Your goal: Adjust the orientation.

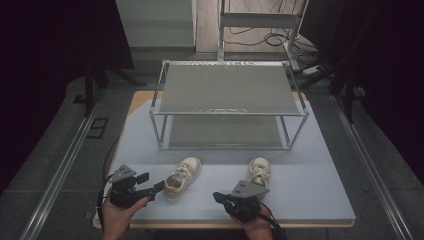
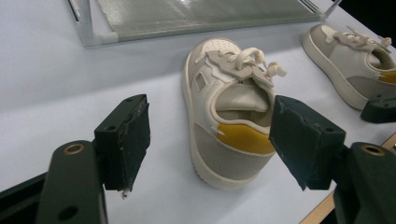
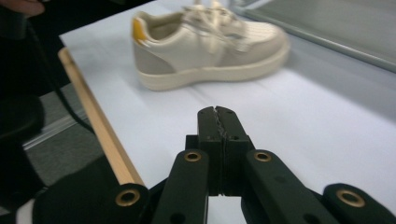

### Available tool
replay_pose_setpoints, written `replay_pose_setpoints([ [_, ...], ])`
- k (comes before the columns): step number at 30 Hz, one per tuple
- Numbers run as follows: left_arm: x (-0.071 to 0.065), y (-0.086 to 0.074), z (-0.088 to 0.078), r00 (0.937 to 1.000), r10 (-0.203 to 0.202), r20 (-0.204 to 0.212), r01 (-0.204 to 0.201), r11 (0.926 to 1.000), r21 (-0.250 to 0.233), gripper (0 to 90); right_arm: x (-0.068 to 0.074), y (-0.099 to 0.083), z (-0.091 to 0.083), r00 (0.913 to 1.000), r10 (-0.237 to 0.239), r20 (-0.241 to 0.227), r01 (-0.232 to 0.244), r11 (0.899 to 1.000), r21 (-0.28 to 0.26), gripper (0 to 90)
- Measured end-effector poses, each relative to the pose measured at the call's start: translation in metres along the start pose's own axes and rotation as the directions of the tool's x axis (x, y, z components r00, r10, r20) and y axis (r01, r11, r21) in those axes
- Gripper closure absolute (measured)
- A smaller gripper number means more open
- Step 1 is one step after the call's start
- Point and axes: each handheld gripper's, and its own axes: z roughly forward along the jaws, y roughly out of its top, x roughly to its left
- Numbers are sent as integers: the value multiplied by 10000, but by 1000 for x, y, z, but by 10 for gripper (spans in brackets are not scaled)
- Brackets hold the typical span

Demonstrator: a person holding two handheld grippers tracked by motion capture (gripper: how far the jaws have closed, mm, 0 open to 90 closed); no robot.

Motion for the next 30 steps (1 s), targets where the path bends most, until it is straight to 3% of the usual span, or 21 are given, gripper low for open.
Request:
replay_pose_setpoints([
  [8, -2, -1, 3, 9999, 77, 93, -78, 9999, 142, 291, -14, -10, -27, 9934, 386, 1078, -381, 9992, -71, 888],
  [11, -3, -1, 4, 9999, 90, 90, -91, 9999, 141, 291, -19, -17, -40, 9836, 308, 1776, -318, 9995, 28, 888],
  [13, -3, -1, 4, 9999, 73, 99, -74, 9999, 154, 291, -21, -20, -44, 9819, 410, 1847, -419, 9991, 9, 888],
  [15, -3, -1, 5, 9999, 84, 85, -85, 9998, 171, 291, -30, -27, -51, 9738, 668, 2175, -681, 9977, -17, 889],
  [17, -3, -1, 5, 9999, 88, 86, -90, 9998, 181, 291, -36, -30, -55, 9773, 918, 1912, -901, 9958, -174, 890],
  [24, -4, -2, 3, 9999, 109, 30, -109, 9999, 30, 299, -38, -34, -63, 9768, 931, 1928, -924, 9956, -126, 889],
  [30, -3, -1, 2, 9999, 109, 81, -109, 9999, 27, 298, -45, -42, -79, 9669, 1135, 2287, -1109, 9935, -245, 889],
])
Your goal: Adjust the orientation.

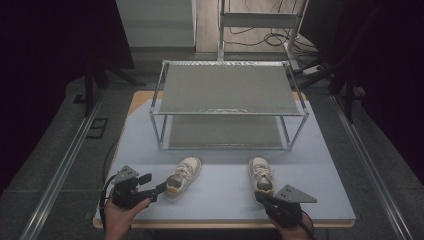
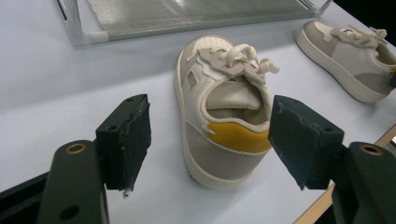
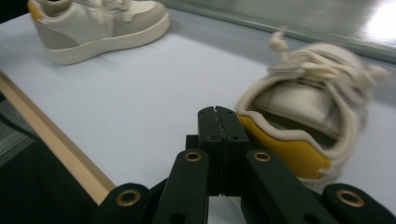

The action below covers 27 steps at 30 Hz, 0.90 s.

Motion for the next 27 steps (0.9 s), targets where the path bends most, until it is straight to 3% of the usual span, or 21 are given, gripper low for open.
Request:
replay_pose_setpoints([
  [13, 2, -1, 1, 10000, -38, 33, 38, 9999, 112, 296, -38, -9, -20, 9921, 865, 904, -855, 9962, -148, 889],
  [22, 1, -1, 2, 10000, 15, 56, -16, 9999, 141, 296, -50, -11, -24, 9865, 1218, 1092, -1188, 9924, -330, 889],
  [27, -1, 0, 3, 9999, 67, 80, -69, 9998, 192, 294, -52, -12, -25, 9865, 1335, 946, -1305, 9908, -368, 862],
])
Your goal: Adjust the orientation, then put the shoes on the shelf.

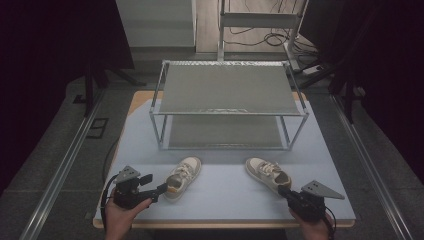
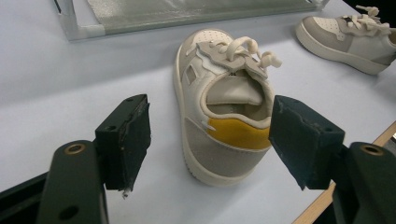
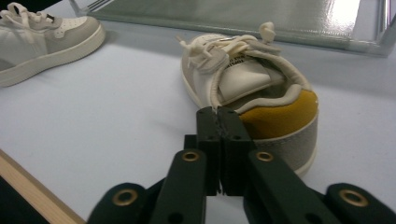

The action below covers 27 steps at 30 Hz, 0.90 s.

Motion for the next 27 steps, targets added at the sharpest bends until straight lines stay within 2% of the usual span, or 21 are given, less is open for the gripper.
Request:
replay_pose_setpoints([
  [3, -1, 1, -3, 10000, -49, 48, 49, 10000, -72, 291, 1, 1, -2, 9999, 19, -119, -21, 9999, -132, 842],
  [5, -2, 1, -5, 9999, -28, 109, 29, 9999, -153, 288, 2, 4, -4, 9994, -1, -349, -12, 9992, -397, 793],
  [6, -2, 2, -7, 9999, -19, 104, 21, 9999, -171, 288, 2, 4, -4, 9994, -1, -349, -12, 9992, -397, 793],
  [7, -2, 2, -7, 10000, -2, 93, 4, 9998, -207, 288, 2, 5, -7, 9993, -16, -370, -5, 9983, -589, 750],
  [13, -5, 4, -10, 10000, 77, 28, -76, 9996, -262, 284, 2, 9, -15, 9986, 53, -521, -106, 9946, -1030, 646],
  [17, -10, 6, -11, 9995, 323, 72, -321, 9991, -287, 281, 0, 15, -21, 9992, 38, -391, -87, 9923, -1237, 575],
  [24, -14, 8, -11, 9985, 551, -66, -552, 9983, -160, 270, -5, 19, -22, 9984, 132, -544, -190, 9941, -1066, 511],
  [27, -17, 10, -13, 9982, 593, -125, -595, 9981, -153, 264, -5, 23, -21, 9989, 10, -479, -54, 9956, -931, 463],
])
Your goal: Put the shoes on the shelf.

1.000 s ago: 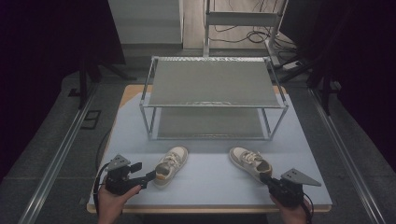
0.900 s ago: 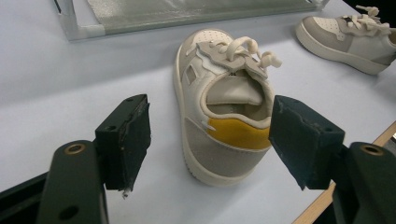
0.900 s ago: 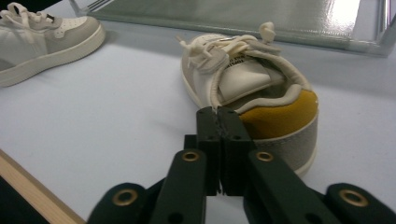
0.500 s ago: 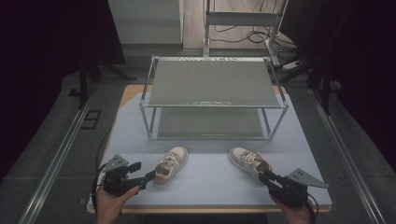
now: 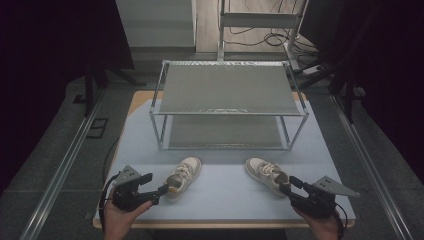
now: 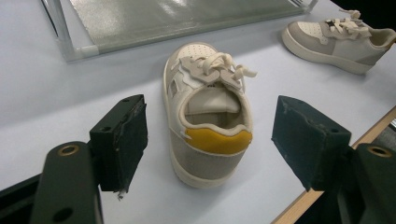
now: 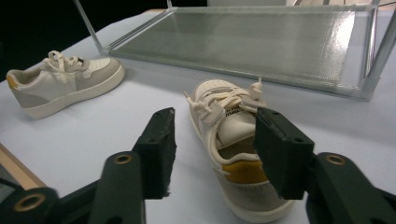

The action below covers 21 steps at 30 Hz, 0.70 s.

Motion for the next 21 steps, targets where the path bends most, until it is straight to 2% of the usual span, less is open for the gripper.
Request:
replay_pose_setpoints([
  [4, -5, 5, 0, 9999, 118, -89, -118, 9999, 90, 253, 0, 5, 3, 9998, -176, 23, 175, 9995, 245, 408],
  [6, -7, 7, 2, 9998, 212, -53, -211, 9996, 165, 247, 0, 10, 9, 9986, -519, 99, 512, 9966, 639, 360],
  [7, -11, 11, 5, 9995, 322, 75, -324, 9989, 351, 239, -1, 12, 10, 9982, -565, 183, 552, 9963, 654, 352],
  [9, -13, 12, 8, 9992, 387, 41, -389, 9984, 415, 235, -1, 14, 11, 9981, -579, 193, 567, 9966, 599, 347],
  [12, -17, 19, 14, 9983, 584, 44, -586, 9956, 738, 215, -5, 21, 13, 9987, -449, 221, 436, 9974, 579, 334],
  [17, -19, 32, 28, 9970, 772, -114, -750, 9882, 1333, 197, -10, 33, 23, 9972, -683, 303, 647, 9919, 1091, 309],
  [21, -15, 35, 39, 9971, 749, -136, -717, 9836, 1654, 191, -10, 36, 29, 9963, -818, 262, 776, 9876, 1363, 294],
])
